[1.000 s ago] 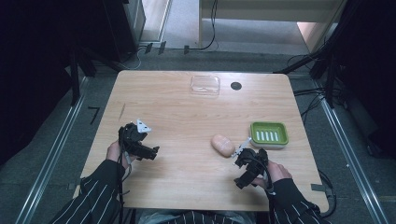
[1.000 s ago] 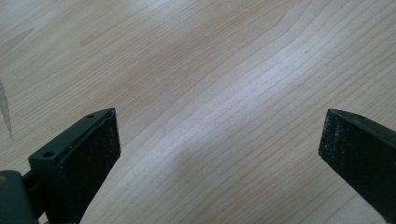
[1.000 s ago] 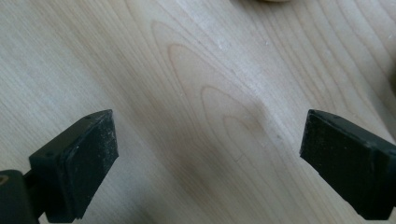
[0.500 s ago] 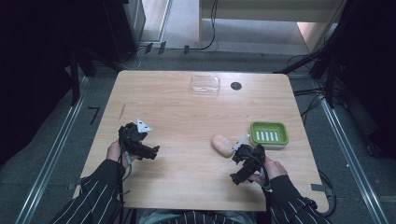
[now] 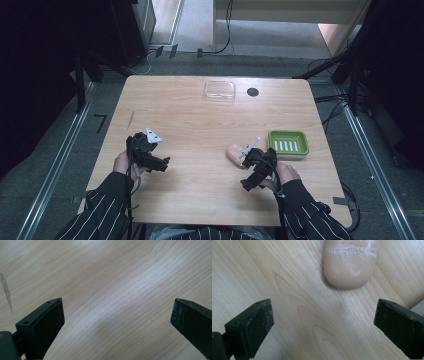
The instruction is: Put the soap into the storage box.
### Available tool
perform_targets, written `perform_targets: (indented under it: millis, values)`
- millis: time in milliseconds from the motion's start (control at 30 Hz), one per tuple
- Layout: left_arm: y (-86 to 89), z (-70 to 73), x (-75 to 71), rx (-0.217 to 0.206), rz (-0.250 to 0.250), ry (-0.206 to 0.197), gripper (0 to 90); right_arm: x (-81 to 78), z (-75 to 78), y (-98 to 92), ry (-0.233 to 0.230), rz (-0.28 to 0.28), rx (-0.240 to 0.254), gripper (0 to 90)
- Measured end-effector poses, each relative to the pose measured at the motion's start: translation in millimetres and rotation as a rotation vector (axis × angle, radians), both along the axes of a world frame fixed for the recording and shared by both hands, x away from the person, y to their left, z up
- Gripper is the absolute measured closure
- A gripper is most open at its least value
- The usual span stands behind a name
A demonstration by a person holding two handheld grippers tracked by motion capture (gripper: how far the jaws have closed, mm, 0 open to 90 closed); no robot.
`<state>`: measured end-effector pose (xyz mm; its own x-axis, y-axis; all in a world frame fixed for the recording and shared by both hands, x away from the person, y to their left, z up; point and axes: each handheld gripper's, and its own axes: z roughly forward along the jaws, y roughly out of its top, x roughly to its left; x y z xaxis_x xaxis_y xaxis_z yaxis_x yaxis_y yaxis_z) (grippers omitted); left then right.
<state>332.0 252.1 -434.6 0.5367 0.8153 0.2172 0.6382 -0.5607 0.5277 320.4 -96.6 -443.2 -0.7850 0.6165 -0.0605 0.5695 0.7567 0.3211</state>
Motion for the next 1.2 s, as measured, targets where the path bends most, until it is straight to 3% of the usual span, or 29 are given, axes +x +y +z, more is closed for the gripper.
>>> perform_targets:
  millis: [333, 533, 800, 1200]
  values:
    - [3.0, 0.0, -1.1, 0.005, -0.001, -0.001, 0.0, 14.5, 2.1, 4.0, -0.003, 0.019, 0.004, 2.9]
    - [4.0, 1.0, -2.4, -0.001, -0.005, -0.006, 0.0, 24.6, 1.5, 14.9, -0.014, 0.041, -0.029, 2.9]
    - [7.2, 0.3, -2.9, 0.009, 0.008, -0.004, 0.0, 41.3, 3.1, 19.8, -0.002, 0.067, -0.015, 2.6]
    - [11.2, 2.2, -5.6, -0.007, 0.010, -0.009, 0.0, 64.8, 2.9, 21.8, 0.034, 0.025, -0.032, 2.4]
